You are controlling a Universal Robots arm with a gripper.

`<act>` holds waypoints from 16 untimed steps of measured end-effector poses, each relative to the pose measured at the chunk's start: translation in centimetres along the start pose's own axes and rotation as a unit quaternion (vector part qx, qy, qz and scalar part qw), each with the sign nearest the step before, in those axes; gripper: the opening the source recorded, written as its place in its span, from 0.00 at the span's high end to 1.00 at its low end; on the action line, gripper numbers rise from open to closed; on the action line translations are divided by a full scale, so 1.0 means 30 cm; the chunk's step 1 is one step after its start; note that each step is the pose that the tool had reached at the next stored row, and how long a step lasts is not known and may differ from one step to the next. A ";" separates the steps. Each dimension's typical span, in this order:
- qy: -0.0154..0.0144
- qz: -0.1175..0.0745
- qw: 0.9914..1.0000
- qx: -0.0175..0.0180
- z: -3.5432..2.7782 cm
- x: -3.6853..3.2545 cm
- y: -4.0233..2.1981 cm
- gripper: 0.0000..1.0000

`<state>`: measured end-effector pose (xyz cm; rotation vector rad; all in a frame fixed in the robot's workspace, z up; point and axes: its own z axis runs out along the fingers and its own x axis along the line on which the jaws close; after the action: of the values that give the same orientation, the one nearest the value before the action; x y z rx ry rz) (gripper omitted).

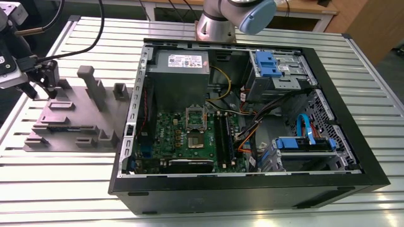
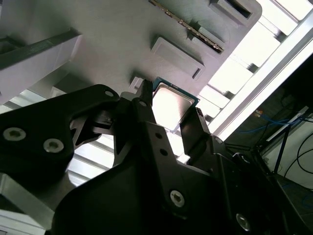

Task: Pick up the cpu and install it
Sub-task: 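Pick up the cpu and move it towards the insertion slot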

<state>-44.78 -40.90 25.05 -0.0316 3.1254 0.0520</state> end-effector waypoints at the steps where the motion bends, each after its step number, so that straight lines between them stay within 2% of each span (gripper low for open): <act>1: 0.000 0.000 1.000 0.000 -0.002 0.000 0.000 0.53; 16: 0.000 0.000 1.000 0.000 -0.027 0.000 0.001 0.53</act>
<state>-44.78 -40.90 25.87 -0.0317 3.1253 0.0521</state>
